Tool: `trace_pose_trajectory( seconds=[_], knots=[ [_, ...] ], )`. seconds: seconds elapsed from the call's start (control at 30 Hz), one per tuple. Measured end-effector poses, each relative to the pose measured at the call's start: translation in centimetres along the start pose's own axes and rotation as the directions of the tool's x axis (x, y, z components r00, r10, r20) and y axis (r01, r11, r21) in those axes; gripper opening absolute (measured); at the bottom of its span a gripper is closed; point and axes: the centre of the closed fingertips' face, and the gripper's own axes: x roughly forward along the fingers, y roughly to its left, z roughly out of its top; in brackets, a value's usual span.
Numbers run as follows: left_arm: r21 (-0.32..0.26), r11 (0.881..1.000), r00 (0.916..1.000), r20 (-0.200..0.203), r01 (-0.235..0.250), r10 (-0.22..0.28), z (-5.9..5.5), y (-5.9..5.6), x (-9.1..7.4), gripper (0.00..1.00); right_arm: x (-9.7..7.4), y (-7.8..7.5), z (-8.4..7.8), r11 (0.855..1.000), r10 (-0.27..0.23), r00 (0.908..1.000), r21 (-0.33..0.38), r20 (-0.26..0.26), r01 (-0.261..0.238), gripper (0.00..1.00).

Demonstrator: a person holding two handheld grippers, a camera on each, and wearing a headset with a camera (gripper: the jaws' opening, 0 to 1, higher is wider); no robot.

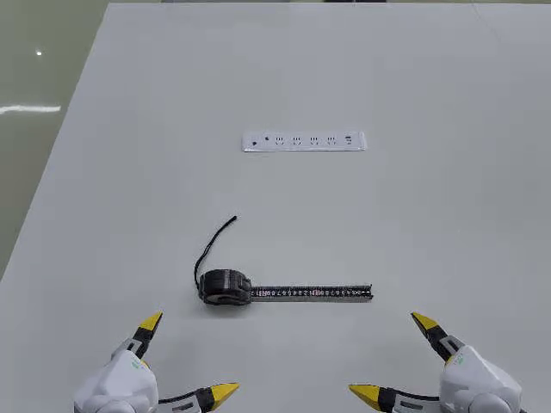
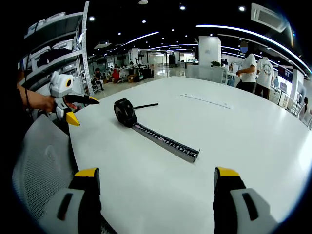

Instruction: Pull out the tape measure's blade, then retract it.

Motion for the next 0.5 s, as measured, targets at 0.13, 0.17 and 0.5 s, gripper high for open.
trace_pose_trajectory(
  seconds=[0.13,0.17,0.5],
  knots=[
    [-0.004,1.0,0.9999,-0.001,-0.013,0.013,0.17,-0.09,0.15,1.0,-0.02,-0.06,-0.11,1.0,0.001,1.0,-0.004,-0.001,-0.001,1.0],
    [-0.015,1.0,0.9999,-0.002,-0.013,0.013,0.17,-0.13,0.19,1.0,-0.03,-0.07,-0.13,1.0,0.002,1.0,-0.005,-0.001,-0.002,1.0],
    [-0.043,0.997,0.9982,-0.001,-0.06,0.06,0.59,-0.16,0.58,1.0,-0.17,-0.36,-0.16,1.0,0.004,1.0,-0.009,-0.007,-0.004,1.0]
  ],
)
